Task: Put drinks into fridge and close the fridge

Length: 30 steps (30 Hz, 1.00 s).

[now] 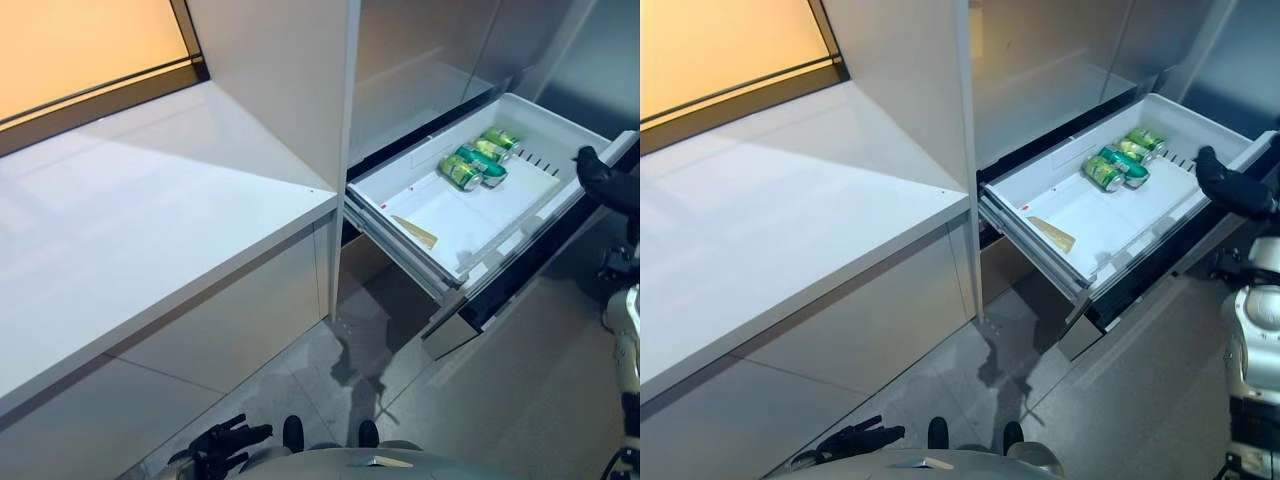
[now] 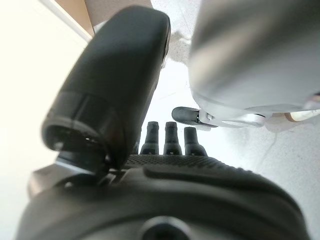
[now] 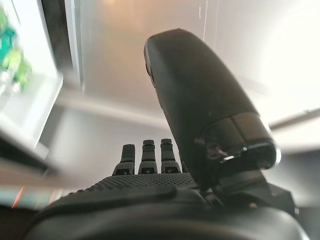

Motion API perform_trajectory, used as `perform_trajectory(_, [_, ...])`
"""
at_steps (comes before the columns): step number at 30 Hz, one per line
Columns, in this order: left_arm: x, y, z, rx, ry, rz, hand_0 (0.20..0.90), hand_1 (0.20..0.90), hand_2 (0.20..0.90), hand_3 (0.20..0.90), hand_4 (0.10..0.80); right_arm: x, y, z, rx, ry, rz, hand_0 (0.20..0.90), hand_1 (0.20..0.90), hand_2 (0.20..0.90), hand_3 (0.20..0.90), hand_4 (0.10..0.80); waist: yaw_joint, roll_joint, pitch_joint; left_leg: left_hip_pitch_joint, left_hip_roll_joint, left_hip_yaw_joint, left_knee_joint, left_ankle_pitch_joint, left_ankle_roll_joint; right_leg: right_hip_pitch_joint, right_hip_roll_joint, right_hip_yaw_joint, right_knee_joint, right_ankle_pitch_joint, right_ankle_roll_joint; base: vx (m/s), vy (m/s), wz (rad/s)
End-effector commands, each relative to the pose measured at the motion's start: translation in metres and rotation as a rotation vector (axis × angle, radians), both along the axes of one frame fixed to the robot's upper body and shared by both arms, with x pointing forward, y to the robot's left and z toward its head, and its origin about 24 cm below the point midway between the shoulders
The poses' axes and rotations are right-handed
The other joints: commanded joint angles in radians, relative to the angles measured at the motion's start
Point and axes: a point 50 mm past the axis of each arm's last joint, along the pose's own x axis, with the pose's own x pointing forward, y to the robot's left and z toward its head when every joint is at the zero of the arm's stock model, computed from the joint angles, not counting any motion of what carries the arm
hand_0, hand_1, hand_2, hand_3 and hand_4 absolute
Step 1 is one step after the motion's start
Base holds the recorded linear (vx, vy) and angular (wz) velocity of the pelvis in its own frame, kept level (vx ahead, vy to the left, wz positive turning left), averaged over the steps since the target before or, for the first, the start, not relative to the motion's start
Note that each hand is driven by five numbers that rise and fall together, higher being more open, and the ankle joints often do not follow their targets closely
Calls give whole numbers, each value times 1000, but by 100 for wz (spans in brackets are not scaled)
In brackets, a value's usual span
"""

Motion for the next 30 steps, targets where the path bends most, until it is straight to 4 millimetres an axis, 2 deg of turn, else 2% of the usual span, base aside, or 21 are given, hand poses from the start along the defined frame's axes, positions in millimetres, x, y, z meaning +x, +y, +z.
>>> perform_trajectory(1, [-18, 27, 2, 95, 40, -33, 900, 900, 900, 900, 800, -36, -4, 41, -26, -414, -66, 900, 900, 900, 900, 800, -1, -16, -54, 57, -28, 23, 26, -133, 32, -38, -13, 17, 112, -38, 51, 112, -38, -12])
perform_trajectory(3, [-24, 26, 1, 104, 43, -41, 900, 900, 900, 900, 800, -49, -10, 20, 45, -412, -128, 900, 900, 900, 900, 800, -16, -10, -39, 54, -31, 29, 72, -154, 40, -48, -14, 23, 159, -59, 43, 101, -27, -5])
perform_trajectory(4, [-25, 26, 1, 106, 42, -42, 900, 900, 900, 900, 800, -50, -11, 17, 56, -407, -137, 900, 900, 900, 900, 800, -17, -9, -39, 57, -31, 27, 77, -166, 42, -47, -13, 24, 166, -72, 43, 102, -21, 0])
perform_trajectory(5, [-26, 24, 2, 112, 29, -46, 900, 900, 900, 900, 800, -57, -15, -2, 118, -377, -187, 900, 900, 900, 900, 800, -27, -3, -15, 45, -37, 22, 135, -186, 53, -63, -12, 28, 226, -97, 31, 91, -21, -2])
perform_trajectory(7, [-21, 26, 3, 140, -2, -51, 900, 900, 900, 900, 800, -63, -20, -19, 170, -344, -222, 900, 900, 900, 900, 800, -34, -1, 20, 12, -53, 12, 232, -228, 70, -93, -12, 36, 304, -134, 12, 29, -20, -7])
perform_trajectory(10, [-7, 30, 8, 189, -60, -43, 900, 900, 900, 900, 800, -65, -20, -29, 199, -338, -225, 900, 900, 900, 900, 800, -42, 0, 69, -47, -72, 13, 364, -297, 85, -141, -21, 40, 410, -189, -11, 7, -14, -8])
perform_trajectory(13, [10, 36, 14, 239, -113, -15, 900, 900, 900, 900, 800, -61, -18, -30, 207, -336, -205, 900, 900, 900, 900, 800, -49, 0, 107, -110, -78, 27, 487, -360, 99, -190, -31, 37, 519, -238, -33, 4, -7, -1])
perform_trajectory(15, [17, 40, 17, 265, -129, -1, 900, 900, 900, 900, 800, -59, -19, -34, 224, -306, -201, 900, 900, 900, 900, 800, -52, 4, 121, -147, -77, 32, 545, -382, 105, -229, -33, 38, 591, -262, -46, 0, -2, -2])
perform_trajectory(20, [32, 44, 22, 281, -135, 9, 900, 900, 900, 900, 800, -43, -17, -59, 303, -119, -109, 900, 900, 900, 900, 800, -49, 9, 148, -230, -83, 29, 661, -411, 115, -305, -45, 33, 715, -300, -68, -4, -8, 2])
perform_trajectory(24, [42, 42, 24, 276, -130, 2, 900, 900, 900, 900, 800, -21, -7, -75, 304, 67, 28, 900, 900, 900, 900, 800, -40, 11, 169, -276, -92, 18, 722, -420, 117, -342, -51, 23, 775, -313, -83, 4, -29, 5])
perform_trajectory(30, [56, 37, 26, 270, -136, -19, 900, 900, 900, 900, 800, 29, 18, -61, 122, 250, 224, 900, 900, 900, 900, 800, -15, 14, 203, -295, -91, 11, 743, -407, 106, -359, -45, 5, 809, -316, -94, 17, -35, 7])
